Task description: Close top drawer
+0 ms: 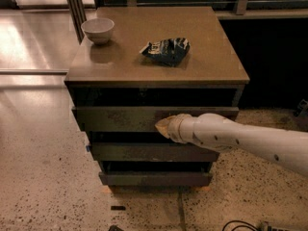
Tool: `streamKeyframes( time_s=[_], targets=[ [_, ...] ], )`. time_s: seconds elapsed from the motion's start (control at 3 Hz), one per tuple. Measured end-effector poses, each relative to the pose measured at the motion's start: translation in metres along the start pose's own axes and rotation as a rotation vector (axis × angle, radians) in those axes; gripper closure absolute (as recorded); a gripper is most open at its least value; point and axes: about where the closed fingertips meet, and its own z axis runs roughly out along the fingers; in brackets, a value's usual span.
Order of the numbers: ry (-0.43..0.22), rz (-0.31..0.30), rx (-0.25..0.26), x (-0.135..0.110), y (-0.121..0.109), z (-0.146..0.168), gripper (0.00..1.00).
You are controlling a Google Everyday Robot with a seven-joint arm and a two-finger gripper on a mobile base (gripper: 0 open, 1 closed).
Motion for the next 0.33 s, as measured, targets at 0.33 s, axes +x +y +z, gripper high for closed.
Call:
streamKeyframes(
  time_s=[0.33],
  targets=[
    [-0.009,-0.011,0.020,-0.0025,-0.0072,0.0063,1.00]
  ],
)
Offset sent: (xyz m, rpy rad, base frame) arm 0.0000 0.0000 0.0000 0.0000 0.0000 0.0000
